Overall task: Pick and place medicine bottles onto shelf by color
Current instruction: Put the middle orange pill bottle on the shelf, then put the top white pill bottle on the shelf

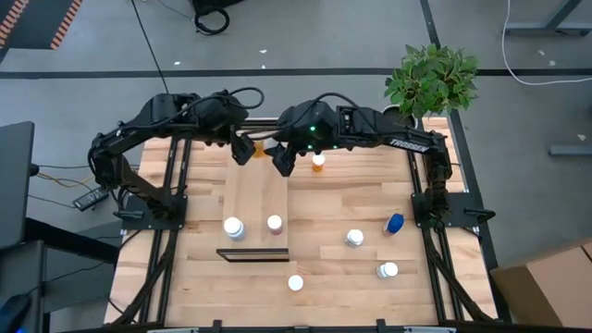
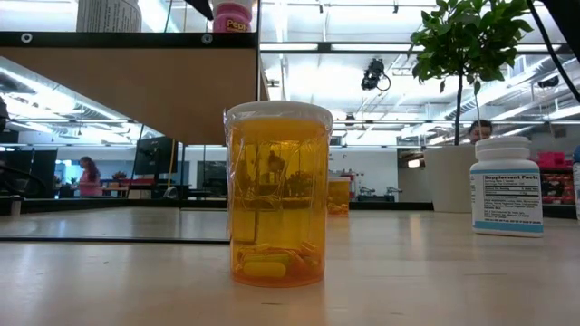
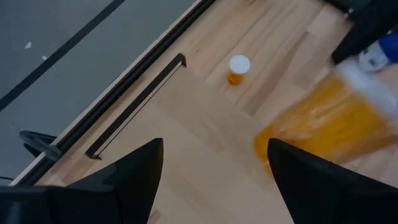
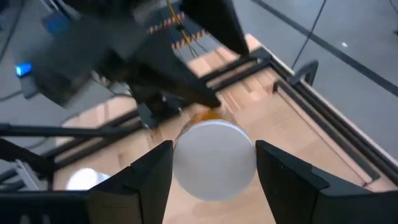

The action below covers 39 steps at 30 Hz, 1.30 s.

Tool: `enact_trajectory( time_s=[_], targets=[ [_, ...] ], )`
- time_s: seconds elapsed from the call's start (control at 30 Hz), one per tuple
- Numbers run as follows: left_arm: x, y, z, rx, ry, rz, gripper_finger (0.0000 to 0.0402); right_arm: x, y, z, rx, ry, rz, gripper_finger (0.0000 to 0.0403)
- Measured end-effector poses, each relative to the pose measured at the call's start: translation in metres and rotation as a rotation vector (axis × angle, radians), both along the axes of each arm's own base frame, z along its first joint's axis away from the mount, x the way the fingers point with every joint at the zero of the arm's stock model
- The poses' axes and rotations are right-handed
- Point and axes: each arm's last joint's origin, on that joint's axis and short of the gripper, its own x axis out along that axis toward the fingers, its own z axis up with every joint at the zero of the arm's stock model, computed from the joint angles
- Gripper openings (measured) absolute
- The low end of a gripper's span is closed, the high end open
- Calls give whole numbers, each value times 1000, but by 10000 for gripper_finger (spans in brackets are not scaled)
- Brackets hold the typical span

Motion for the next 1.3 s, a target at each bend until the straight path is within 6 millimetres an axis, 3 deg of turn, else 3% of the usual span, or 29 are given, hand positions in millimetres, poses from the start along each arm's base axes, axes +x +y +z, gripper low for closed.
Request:
enact_trajectory(
  time_s=[0.27, 0.6, 0.87, 1.1, 1.3],
  targets=[
    [1, 0, 1, 3, -17, 1, 293, -12, -6, 18, -29, -68, -37, 225],
    [9, 1, 6, 14, -113, 5, 293, -11, -6, 19, -25, -83, -38, 224],
    [4, 0, 5, 11, -70, 1, 293, -14, -6, 14, -27, -18, -35, 225],
    [-1, -1, 3, 19, -23, -23, 293, -32, -6, 12, -10, 95, -71, 225],
    [0, -1, 4, 35, -19, -44, 293, -66, -5, 7, 98, 295, -223, 225]
  ],
)
